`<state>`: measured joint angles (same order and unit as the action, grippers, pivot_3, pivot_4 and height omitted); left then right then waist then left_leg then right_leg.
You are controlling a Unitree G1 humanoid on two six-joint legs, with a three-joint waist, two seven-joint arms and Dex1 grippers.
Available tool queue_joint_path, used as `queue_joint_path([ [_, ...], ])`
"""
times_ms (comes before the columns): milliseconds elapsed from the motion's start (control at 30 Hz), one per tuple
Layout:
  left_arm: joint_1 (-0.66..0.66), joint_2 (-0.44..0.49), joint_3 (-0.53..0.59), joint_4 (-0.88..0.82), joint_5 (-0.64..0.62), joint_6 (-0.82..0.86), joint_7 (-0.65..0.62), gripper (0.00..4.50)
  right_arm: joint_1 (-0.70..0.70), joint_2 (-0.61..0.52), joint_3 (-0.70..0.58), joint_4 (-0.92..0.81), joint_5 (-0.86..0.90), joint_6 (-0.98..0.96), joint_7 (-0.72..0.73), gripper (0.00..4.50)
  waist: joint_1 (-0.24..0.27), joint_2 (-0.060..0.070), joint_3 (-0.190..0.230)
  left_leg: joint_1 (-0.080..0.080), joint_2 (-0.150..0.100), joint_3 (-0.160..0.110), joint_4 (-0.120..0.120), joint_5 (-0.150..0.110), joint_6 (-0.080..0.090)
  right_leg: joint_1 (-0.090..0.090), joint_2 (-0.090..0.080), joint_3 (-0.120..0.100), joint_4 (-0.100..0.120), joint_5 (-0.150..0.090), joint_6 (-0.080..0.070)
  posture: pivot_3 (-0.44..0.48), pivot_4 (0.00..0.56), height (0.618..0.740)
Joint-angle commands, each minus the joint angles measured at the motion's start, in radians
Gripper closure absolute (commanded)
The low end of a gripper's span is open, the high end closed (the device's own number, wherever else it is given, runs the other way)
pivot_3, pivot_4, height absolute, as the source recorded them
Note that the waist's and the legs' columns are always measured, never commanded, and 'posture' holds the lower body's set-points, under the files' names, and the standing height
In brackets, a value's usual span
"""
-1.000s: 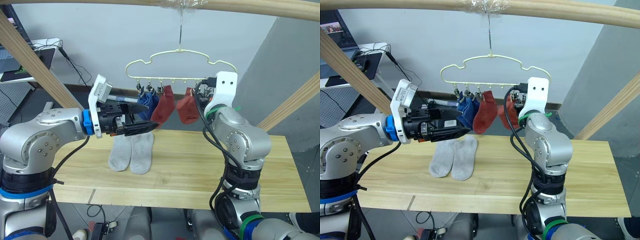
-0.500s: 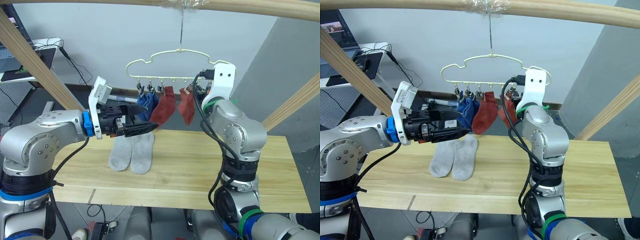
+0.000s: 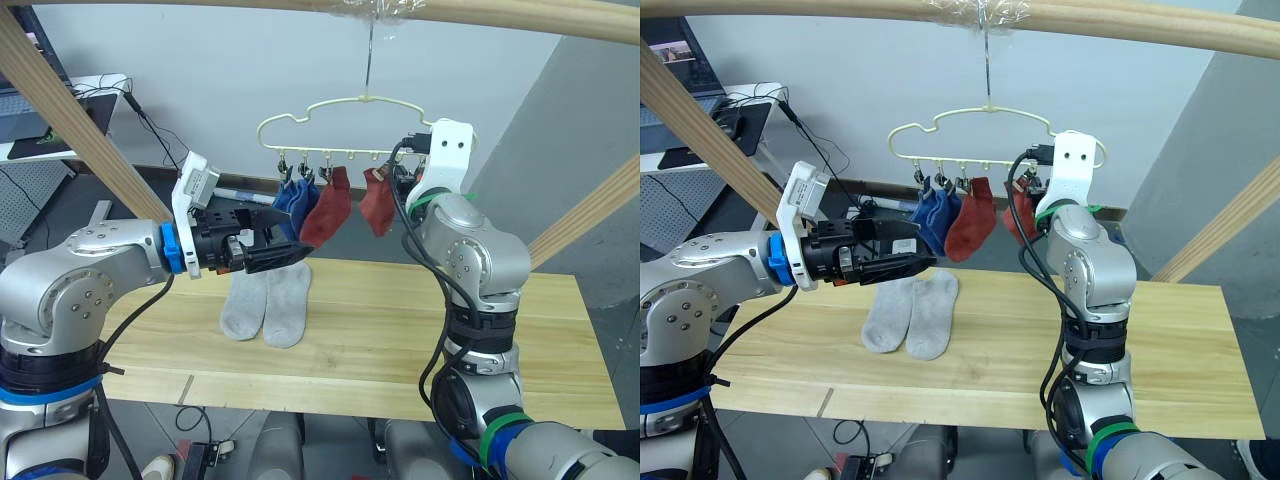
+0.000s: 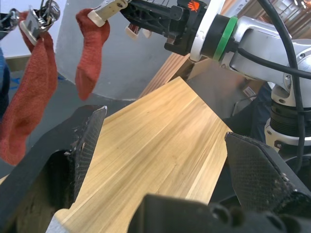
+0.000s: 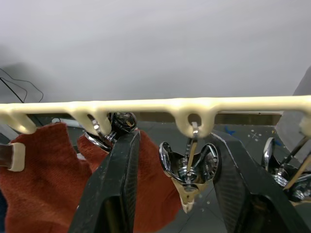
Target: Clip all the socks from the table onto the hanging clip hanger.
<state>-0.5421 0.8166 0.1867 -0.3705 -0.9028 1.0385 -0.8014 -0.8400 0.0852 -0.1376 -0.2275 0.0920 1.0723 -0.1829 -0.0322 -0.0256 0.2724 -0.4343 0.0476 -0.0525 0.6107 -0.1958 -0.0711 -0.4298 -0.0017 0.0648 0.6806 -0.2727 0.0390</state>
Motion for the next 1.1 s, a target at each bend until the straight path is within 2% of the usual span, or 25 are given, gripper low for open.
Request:
queue_joint_path([
  [33, 0.000, 0.015, 0.030, -0.033, -0.013, -0.019, -0.001, 0.00, -0.022, -0.006, -0.003, -0.020, -0.008, -0.029, -0.012, 2.35, 0.000, 0.000, 0.000, 0.000, 0.000, 0.000, 0.000, 0.000, 0.000, 0.000, 0.000, 0.000, 0.000, 0.000, 0.000, 0.073, 0.261, 0.740],
  [300, 0.003, 0.015, 0.025, -0.030, -0.006, -0.025, 0.000, 0.00, -0.020, -0.015, -0.005, -0.023, -0.011, -0.033, -0.026, 2.35, 0.000, 0.000, 0.000, 0.000, 0.000, 0.000, 0.000, 0.000, 0.000, 0.000, 0.000, 0.000, 0.000, 0.000, 0.000, 0.070, 0.260, 0.740],
  [500, 0.002, 0.015, 0.022, -0.029, -0.002, -0.028, 0.000, 0.00, -0.019, -0.012, -0.004, -0.024, -0.009, -0.033, -0.032, 4.19, 0.000, 0.000, 0.000, 0.000, 0.000, 0.000, 0.000, 0.000, 0.000, 0.000, 0.000, 0.000, 0.000, 0.000, 0.000, 0.071, 0.259, 0.740],
  [567, 0.003, 0.015, 0.022, -0.031, -0.002, -0.028, 0.001, 0.00, -0.019, -0.011, -0.003, -0.024, -0.008, -0.033, -0.032, 4.48, 0.000, 0.000, 0.000, 0.000, 0.000, 0.000, 0.000, 0.000, 0.000, 0.000, 0.000, 0.000, 0.000, 0.000, 0.000, 0.070, 0.259, 0.740],
  [800, 0.005, 0.021, 0.015, -0.029, 0.010, -0.032, -0.003, 0.00, -0.021, -0.011, -0.003, -0.019, -0.007, -0.035, -0.036, 4.48, 0.001, 0.000, 0.000, 0.000, 0.000, 0.000, 0.000, 0.000, 0.000, 0.000, 0.000, 0.000, 0.000, 0.000, 0.000, 0.070, 0.259, 0.740],
  [933, 0.069, 0.066, -0.056, -0.037, 0.124, -0.105, -0.028, 0.00, -0.031, -0.011, -0.008, -0.018, -0.004, -0.029, -0.038, 4.48, -0.001, 0.000, 0.000, 0.000, 0.000, 0.000, 0.000, 0.000, 0.000, 0.000, 0.000, 0.000, 0.000, 0.000, 0.000, 0.070, 0.259, 0.740],
  [1100, 0.134, 0.059, -0.145, 0.060, 0.267, -0.150, 0.018, 0.00, -0.043, -0.011, -0.011, -0.017, -0.001, -0.023, -0.038, 4.48, 0.001, 0.000, 0.000, 0.000, 0.000, 0.000, 0.000, 0.000, 0.000, 0.000, 0.000, 0.000, 0.000, 0.000, 0.000, 0.070, 0.259, 0.740],
])
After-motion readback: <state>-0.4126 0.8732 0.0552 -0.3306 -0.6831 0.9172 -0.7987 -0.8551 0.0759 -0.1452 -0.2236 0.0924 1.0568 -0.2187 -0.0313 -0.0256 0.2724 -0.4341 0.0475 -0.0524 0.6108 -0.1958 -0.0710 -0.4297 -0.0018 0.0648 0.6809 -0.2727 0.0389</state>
